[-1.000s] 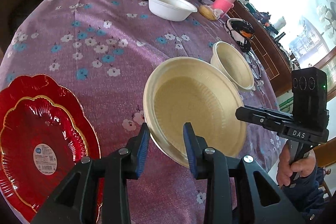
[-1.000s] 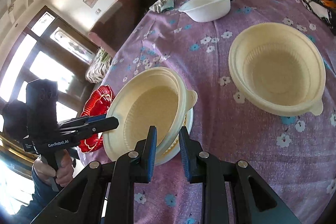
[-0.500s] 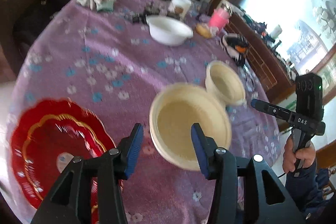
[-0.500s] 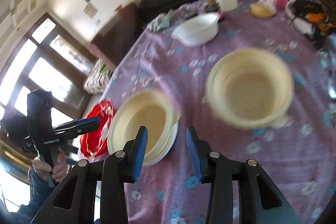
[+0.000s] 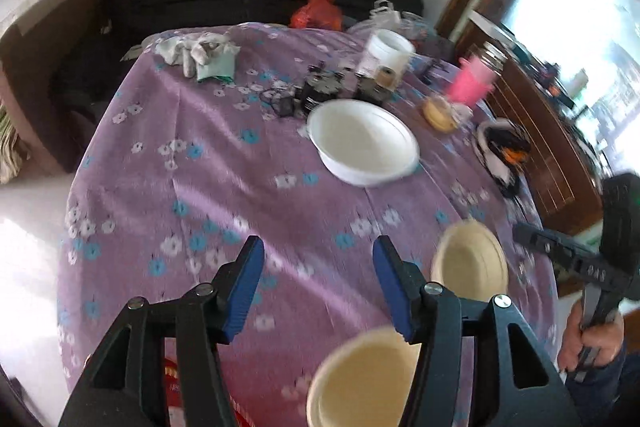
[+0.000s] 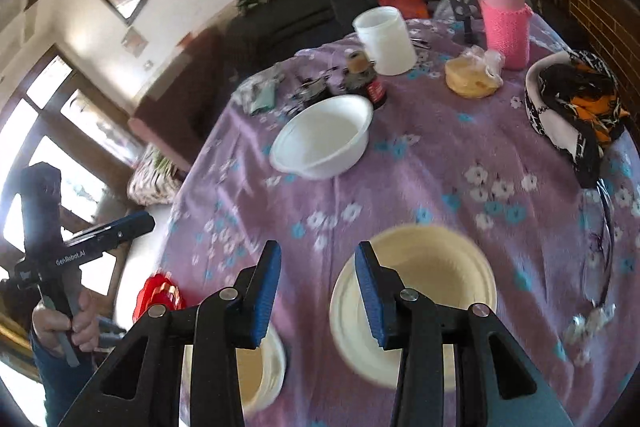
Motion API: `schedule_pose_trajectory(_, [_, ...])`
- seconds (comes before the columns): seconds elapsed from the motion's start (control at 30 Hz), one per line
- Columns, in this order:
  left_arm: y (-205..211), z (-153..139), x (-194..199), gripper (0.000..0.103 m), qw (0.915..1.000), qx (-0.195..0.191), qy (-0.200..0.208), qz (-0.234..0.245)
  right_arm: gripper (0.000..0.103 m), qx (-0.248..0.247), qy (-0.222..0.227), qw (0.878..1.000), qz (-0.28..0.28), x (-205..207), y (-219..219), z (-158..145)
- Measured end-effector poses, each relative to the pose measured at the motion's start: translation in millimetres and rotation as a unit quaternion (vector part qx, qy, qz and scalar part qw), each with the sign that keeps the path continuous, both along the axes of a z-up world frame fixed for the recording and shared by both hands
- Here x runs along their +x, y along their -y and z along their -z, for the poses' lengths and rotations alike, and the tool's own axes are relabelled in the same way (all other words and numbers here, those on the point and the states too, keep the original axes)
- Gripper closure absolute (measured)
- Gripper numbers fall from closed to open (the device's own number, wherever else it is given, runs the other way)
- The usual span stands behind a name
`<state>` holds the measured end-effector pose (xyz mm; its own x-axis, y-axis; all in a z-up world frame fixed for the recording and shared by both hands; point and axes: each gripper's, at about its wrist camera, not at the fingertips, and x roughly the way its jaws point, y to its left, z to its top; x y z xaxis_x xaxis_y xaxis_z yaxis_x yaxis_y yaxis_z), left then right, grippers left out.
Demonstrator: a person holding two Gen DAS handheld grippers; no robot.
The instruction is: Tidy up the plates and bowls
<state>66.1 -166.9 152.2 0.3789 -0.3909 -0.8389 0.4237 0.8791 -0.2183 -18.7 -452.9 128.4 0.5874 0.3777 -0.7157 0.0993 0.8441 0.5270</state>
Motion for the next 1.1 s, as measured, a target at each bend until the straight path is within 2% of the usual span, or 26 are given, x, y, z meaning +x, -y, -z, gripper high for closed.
schedule_pose_trajectory(0.23, [19.1, 32.8, 56.0, 0.047, 0.9991, 0.005, -0.042, -0.009, 0.061, -0.006, -0.021, 1.0, 0.008, 50.2, 8.5, 14.6])
schedule_pose_trajectory(0.43, [35.3, 49.9, 86.1, 0.047, 0.9985, 0.006, -0.053, -0.009, 0.061, -0.004, -0.038, 0.999, 0.007, 83.3, 9.6, 29.3])
schedule_pose_trajectory(0.57, [50.7, 59.9, 102.5, 0.047, 0.9982, 0.004, -0.059, -0.01, 0.061, -0.005, -0.044, 0.999, 0.009, 101.9, 8.7, 37.8])
schedule_pose_trajectory(0.7, [64.7, 73.6, 116.0, 0.047, 0.998, 0.02, -0.058, -0.016, 0.061, -0.006, -0.049, 0.999, 0.013, 118.3, 10.3, 48.6])
schedule_pose_trajectory(0.93, [78.2, 95.8, 136.0, 0.048, 0.9968, 0.01, -0.076, -0.022, 0.061, -0.003, -0.062, 0.998, 0.017, 137.4, 10.2, 68.7])
schedule_pose_trajectory(0.97, [80.3, 100.1, 138.0, 0.05, 0.9964, 0.01, -0.081, -0.022, 0.061, -0.002, -0.065, 0.998, 0.017, 140.2, 9.8, 72.0])
schedule_pose_trajectory(1.03, [83.6, 107.1, 140.6, 0.066, 0.9956, 0.007, -0.091, -0.021, 0.061, -0.003, -0.07, 0.997, 0.015, 146.0, 7.2, 78.3])
schedule_pose_trajectory(1.07, [85.4, 110.8, 141.5, 0.07, 0.995, 0.002, -0.099, -0.017, 0.061, -0.004, -0.071, 0.997, 0.015, 148.3, 6.1, 80.5])
schedule_pose_trajectory(1.1, [87.0, 113.0, 141.5, 0.081, 0.9945, -0.003, -0.104, -0.012, 0.065, -0.003, -0.07, 0.997, 0.014, 150.3, 4.7, 82.1])
